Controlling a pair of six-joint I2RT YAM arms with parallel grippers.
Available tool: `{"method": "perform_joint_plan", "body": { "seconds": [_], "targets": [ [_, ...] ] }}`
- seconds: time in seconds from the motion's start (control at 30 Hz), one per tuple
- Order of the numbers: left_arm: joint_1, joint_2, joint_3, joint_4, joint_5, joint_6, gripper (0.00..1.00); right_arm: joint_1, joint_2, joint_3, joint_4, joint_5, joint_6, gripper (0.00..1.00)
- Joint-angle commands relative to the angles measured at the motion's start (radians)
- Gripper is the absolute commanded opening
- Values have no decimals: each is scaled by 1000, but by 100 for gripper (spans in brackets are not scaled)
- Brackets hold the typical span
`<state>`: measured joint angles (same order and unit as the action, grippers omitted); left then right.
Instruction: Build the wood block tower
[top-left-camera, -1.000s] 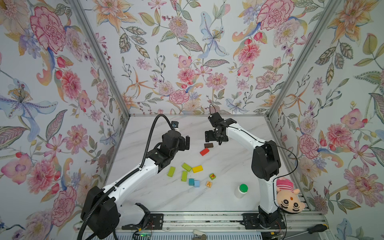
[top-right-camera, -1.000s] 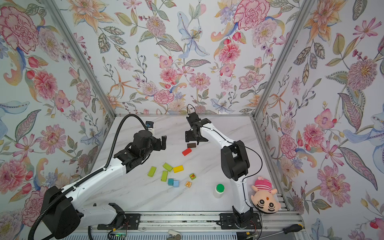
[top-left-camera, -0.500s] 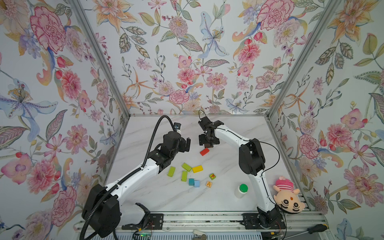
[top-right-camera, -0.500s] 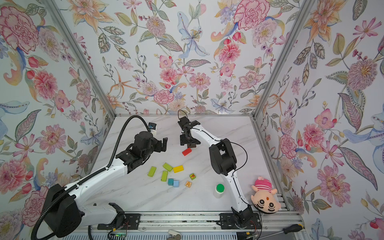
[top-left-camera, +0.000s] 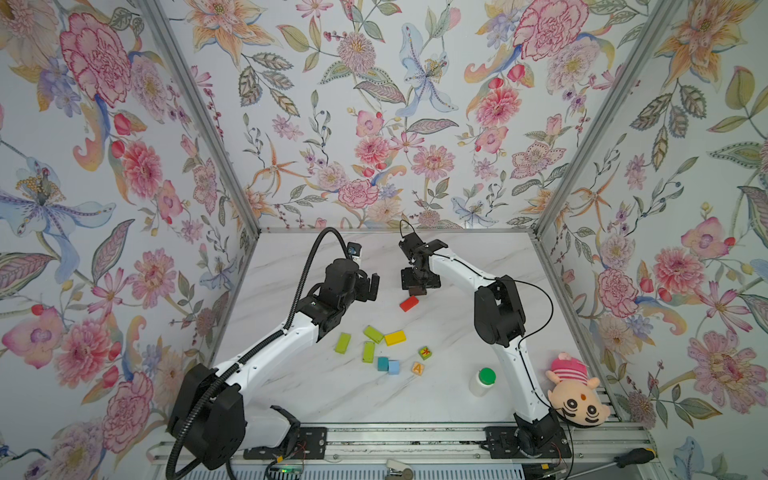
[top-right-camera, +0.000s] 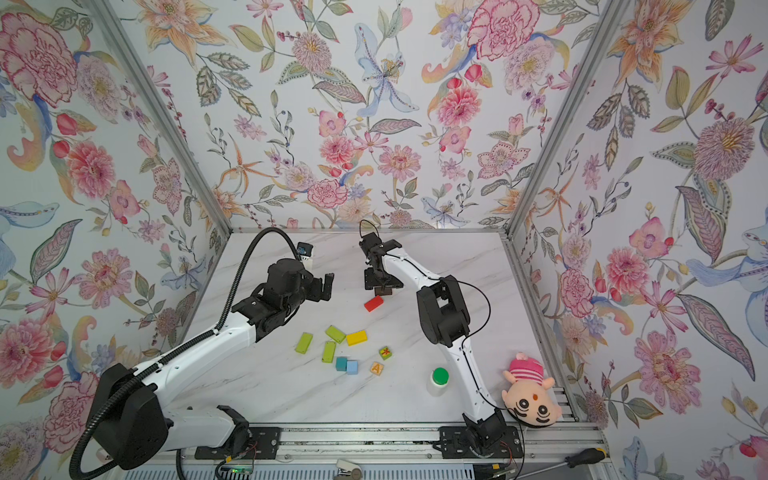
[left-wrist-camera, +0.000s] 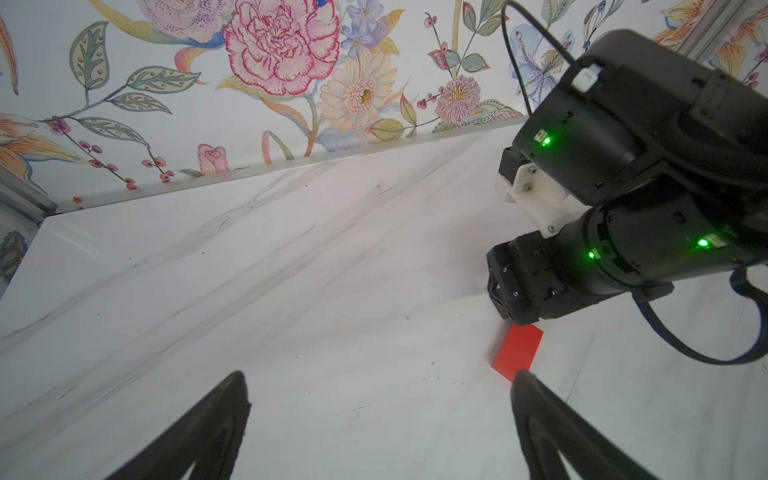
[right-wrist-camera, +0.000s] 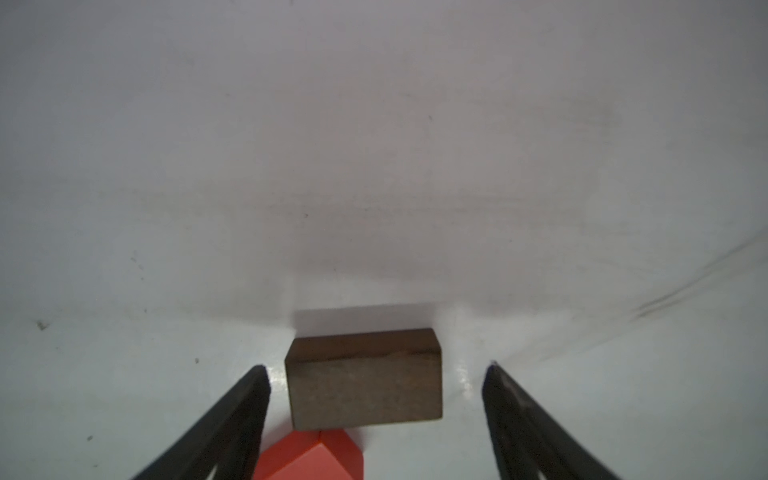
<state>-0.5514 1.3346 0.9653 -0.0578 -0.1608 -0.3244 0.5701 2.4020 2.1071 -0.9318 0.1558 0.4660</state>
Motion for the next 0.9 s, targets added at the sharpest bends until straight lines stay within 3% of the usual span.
{"method": "perform_joint_plan", "body": {
  "seconds": [0.0,0.87],
  "targets": [
    [21,-12,6,1,14,19,99,-11,39,31,-30,-17,2,75],
    [42,-71,-49,14,2,-42,99,0,43,21,-35,-68,-35,75]
  ]
}}
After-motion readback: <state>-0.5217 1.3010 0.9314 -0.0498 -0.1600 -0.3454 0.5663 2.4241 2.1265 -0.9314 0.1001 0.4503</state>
